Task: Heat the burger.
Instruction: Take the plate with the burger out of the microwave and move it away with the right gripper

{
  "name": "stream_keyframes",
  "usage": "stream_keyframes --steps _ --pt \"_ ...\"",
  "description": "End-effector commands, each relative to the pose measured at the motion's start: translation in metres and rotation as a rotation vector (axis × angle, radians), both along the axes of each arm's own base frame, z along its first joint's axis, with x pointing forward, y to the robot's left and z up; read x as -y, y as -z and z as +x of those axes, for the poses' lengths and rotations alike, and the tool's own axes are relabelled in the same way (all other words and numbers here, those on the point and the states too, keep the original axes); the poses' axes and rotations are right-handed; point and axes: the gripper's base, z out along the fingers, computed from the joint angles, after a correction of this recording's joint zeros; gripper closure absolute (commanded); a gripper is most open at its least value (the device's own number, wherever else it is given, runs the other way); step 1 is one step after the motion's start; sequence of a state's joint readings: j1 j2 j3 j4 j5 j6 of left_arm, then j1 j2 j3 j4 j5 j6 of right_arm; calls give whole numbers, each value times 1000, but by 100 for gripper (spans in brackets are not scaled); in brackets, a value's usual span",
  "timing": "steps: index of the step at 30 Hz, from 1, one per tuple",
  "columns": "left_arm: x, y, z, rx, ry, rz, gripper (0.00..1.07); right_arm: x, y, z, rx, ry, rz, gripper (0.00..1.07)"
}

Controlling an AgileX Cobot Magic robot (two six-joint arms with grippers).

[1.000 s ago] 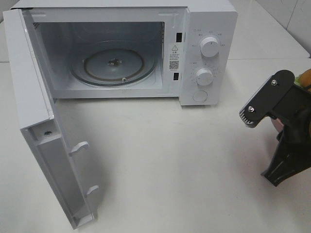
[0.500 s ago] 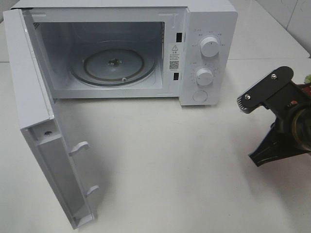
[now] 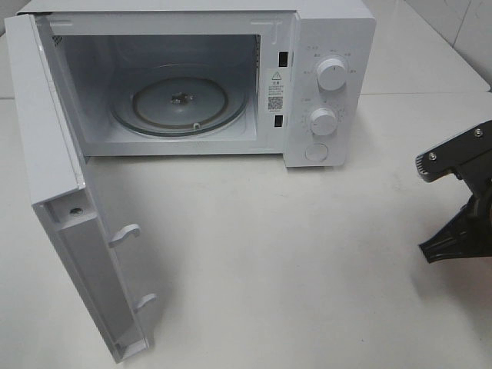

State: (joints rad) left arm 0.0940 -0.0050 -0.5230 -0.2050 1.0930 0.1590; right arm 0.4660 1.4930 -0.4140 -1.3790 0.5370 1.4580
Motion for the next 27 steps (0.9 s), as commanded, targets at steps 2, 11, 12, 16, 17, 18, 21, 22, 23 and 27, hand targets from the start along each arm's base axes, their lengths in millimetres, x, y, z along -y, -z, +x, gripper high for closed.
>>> stream_keyframes --steps 2,11,12,16,17,18,21,22,23,27 --pt "0 -1 -2 28 -7 -2 7 4 8 5 2 3 -68 107" --pt "0 -1 -2 28 -7 -2 7 3 31 10 -24 18 -80 107" --pt "0 -1 -2 28 -7 -2 7 2 34 10 -23 22 -77 106" --pt "0 -1 -2 28 -7 -2 7 3 45 11 -28 45 -86 103" --pt "0 -1 -2 28 -7 -2 7 3 45 11 -28 45 -86 103" --pt "0 -1 -2 28 -7 -2 7 2 47 12 -31 37 -87 99" --pt "0 -1 -2 28 -7 -2 7 1 47 12 -37 18 -78 89" --pt "0 -1 -2 28 -7 -2 7 1 47 12 -37 18 -78 89" --pt "0 -1 -2 28 -7 -2 7 -1 48 12 -45 12 -65 81" --pt "0 -1 -2 28 -7 -2 7 -4 47 11 -52 0 -29 66"
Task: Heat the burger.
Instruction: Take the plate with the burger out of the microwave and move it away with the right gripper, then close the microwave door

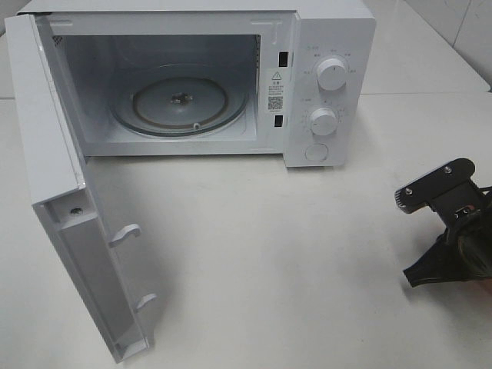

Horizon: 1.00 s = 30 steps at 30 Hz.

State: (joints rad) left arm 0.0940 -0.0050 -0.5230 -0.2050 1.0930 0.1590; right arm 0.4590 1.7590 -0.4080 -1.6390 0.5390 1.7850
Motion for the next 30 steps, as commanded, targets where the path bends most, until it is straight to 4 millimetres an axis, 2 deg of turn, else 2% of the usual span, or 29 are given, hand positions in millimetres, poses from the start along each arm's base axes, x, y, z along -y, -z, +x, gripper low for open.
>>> stream_keyframes --steps 1,2,4,10,16,18,25,27,30 --pt "0 -1 -2 28 -7 -2 7 -3 -4 1 12 -18 31 62" --pt "0 -1 -2 28 -7 -2 7 -5 -10 1 21 -23 60 55" --pt "0 -1 -2 28 -7 -2 7 -6 -17 1 41 -40 78 52" --pt "0 -1 -2 28 -7 -2 7 -10 -41 -1 105 -78 166 52" --pt "0 -1 -2 28 -7 -2 7 -17 -56 -3 127 -91 278 51" --pt "0 -1 -2 28 -7 -2 7 -22 -66 -4 126 -108 338 48" --pt "0 -1 -2 28 -7 -2 7 -27 -87 -2 120 -153 363 38" --pt "0 -1 -2 28 -7 -2 7 -27 -101 0 80 -146 335 34" --pt "0 -1 -2 28 -7 -2 7 -27 -103 1 58 -141 323 32"
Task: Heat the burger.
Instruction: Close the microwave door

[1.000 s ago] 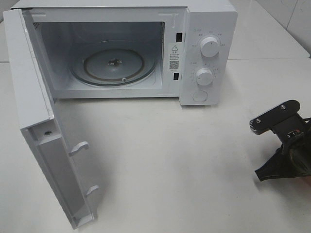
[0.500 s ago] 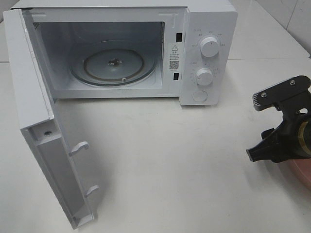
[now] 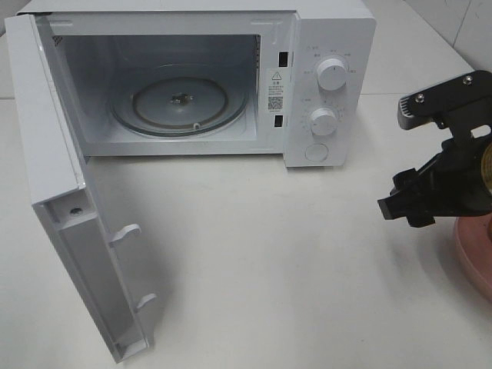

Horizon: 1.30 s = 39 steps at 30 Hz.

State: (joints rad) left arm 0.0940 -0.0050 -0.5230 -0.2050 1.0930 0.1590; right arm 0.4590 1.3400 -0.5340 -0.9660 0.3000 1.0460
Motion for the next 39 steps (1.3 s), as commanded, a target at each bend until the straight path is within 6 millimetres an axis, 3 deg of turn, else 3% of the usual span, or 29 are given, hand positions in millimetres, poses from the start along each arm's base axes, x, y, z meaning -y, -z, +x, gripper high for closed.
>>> stream_keyframes --steps 1,14,23,31,39 --pt "0 -1 -2 28 -7 -2 7 1 -13 1 -95 9 -62 31" --pt "0 -1 -2 28 -7 -2 7 -14 -44 -4 -389 -53 -22 31" --pt "0 -1 -2 28 -7 -2 7 -4 -46 -24 -593 -72 -126 31" --pt "0 -1 -2 28 -7 -2 7 2 -74 -50 -526 -114 -34 31" --pt "0 -1 -2 28 -7 -2 7 20 -112 -85 -329 -139 44 31"
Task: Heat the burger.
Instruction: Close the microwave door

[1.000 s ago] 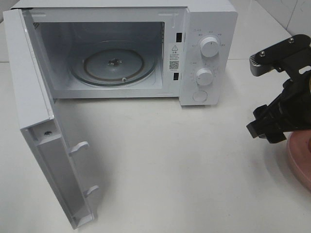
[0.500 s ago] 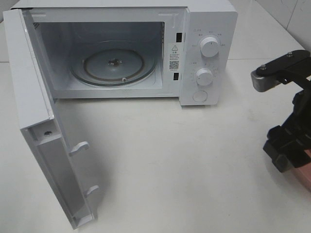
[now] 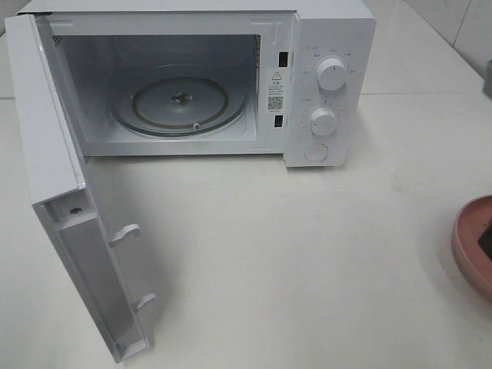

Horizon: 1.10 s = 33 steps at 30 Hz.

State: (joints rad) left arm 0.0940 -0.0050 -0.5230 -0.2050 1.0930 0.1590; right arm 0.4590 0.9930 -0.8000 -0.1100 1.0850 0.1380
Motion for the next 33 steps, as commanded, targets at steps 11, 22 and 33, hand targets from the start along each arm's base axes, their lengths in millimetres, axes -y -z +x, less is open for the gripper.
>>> stream_keyframes --steps 11,22,33 --pt "0 -1 -2 28 -7 -2 7 33 0 -67 256 -12 129 31" --pt "0 -1 -2 28 -7 -2 7 53 21 -98 396 105 167 31" --pt "0 -1 -2 28 -7 -2 7 63 15 -132 625 167 220 32"
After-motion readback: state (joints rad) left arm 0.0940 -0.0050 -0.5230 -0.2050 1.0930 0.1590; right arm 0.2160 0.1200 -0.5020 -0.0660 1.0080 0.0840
